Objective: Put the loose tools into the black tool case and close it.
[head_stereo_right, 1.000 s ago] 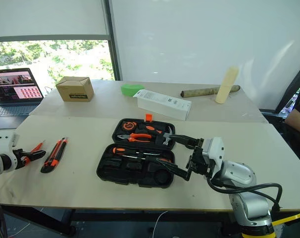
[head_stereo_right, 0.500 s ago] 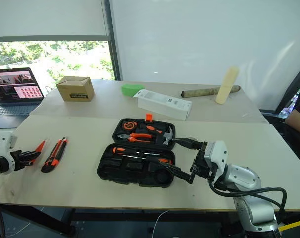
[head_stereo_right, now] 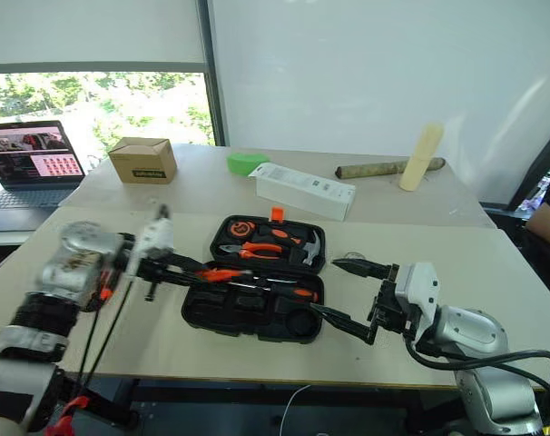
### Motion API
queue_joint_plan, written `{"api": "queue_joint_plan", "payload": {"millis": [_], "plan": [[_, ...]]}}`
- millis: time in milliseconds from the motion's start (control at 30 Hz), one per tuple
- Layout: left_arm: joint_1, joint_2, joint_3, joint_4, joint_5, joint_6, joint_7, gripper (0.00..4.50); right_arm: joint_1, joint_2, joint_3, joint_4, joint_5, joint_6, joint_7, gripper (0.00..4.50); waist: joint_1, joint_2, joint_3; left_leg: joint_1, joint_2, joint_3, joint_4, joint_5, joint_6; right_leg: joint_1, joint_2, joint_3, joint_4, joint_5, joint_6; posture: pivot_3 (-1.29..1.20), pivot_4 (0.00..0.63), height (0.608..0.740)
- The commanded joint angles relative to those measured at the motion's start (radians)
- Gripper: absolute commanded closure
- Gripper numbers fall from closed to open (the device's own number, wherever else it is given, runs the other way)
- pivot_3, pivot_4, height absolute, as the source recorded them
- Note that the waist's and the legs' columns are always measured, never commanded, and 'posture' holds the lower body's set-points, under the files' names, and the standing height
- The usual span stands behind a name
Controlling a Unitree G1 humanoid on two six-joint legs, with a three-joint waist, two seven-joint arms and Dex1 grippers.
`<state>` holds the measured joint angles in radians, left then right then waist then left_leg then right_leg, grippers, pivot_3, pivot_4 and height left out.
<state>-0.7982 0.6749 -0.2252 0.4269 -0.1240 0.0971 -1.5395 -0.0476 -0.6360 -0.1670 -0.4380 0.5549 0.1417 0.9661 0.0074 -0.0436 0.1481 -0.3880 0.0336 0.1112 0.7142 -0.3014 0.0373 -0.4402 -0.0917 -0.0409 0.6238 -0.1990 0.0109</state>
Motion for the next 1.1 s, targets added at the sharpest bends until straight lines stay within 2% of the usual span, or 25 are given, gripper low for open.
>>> {"api": "queue_joint_plan", "payload": {"millis": [33,267,667,967,1000,1033,1100], "plan": [[-0.047,-0.014,-0.035,-0.031,0.032,0.018,0.008,4.03,0.028,-0.004,-0.024,-0.064,0.015,0.003,-0.027,0.0,-0.003,0.0,0.0,0.0,0.0,0.0,0.0,-0.001,0.001,0.0,0.0,0.0,0.0,0.0,0.0,0.0,0.15,0.74],[-0.107,-0.044,-0.113,0.113,0.164,-0.081,0.07,4.03,0.07,0.005,-0.024,-0.098,0.008,-0.003,-0.068,0.0,0.004,0.0,0.0,0.001,0.0,-0.001,0.002,-0.001,0.003,0.001,0.0,0.0,0.0,0.0,0.0,0.0,0.15,0.74],[-0.156,-0.076,-0.165,0.242,0.248,-0.189,0.057,4.03,0.111,0.012,-0.022,-0.12,0.003,-0.021,-0.096,0.0,0.005,0.0,0.0,0.001,0.0,-0.001,0.003,-0.002,0.004,0.002,-0.001,0.0,0.0,0.0,0.001,0.0,0.15,0.74],[-0.16,-0.1,-0.17,0.239,0.245,-0.131,0.03,4.03,0.077,0.017,-0.005,-0.087,-0.01,-0.031,-0.094,0.0,0.004,0.0,0.0,0.002,0.0,-0.001,0.003,-0.002,0.004,0.002,-0.001,0.001,0.001,0.0,0.001,0.0,0.15,0.74],[-0.164,-0.11,-0.158,0.24,0.242,-0.13,0.054,2.95,0.075,0.019,-0.005,-0.083,-0.011,-0.032,-0.092,0.0,0.004,0.0,0.0,0.002,0.0,-0.001,0.003,-0.002,0.004,0.002,0.0,0.001,0.001,0.0,0.001,0.0,0.15,0.74],[-0.169,-0.116,-0.148,0.238,0.234,-0.134,0.062,2.83,0.074,0.02,-0.005,-0.08,-0.013,-0.035,-0.09,0.0,0.004,0.0,0.0,0.002,0.0,-0.001,0.003,-0.002,0.004,0.002,-0.001,0.001,0.001,0.0,0.001,0.0,0.15,0.74],[-0.178,-0.129,-0.119,0.231,0.204,-0.149,0.065,2.01,0.071,0.022,-0.004,-0.073,-0.015,-0.038,-0.086,0.0,0.006,0.0,0.0,0.002,0.0,-0.002,0.003,-0.003,0.005,0.002,-0.001,0.001,0.001,0.0,0.001,0.0,0.15,0.74]]}}
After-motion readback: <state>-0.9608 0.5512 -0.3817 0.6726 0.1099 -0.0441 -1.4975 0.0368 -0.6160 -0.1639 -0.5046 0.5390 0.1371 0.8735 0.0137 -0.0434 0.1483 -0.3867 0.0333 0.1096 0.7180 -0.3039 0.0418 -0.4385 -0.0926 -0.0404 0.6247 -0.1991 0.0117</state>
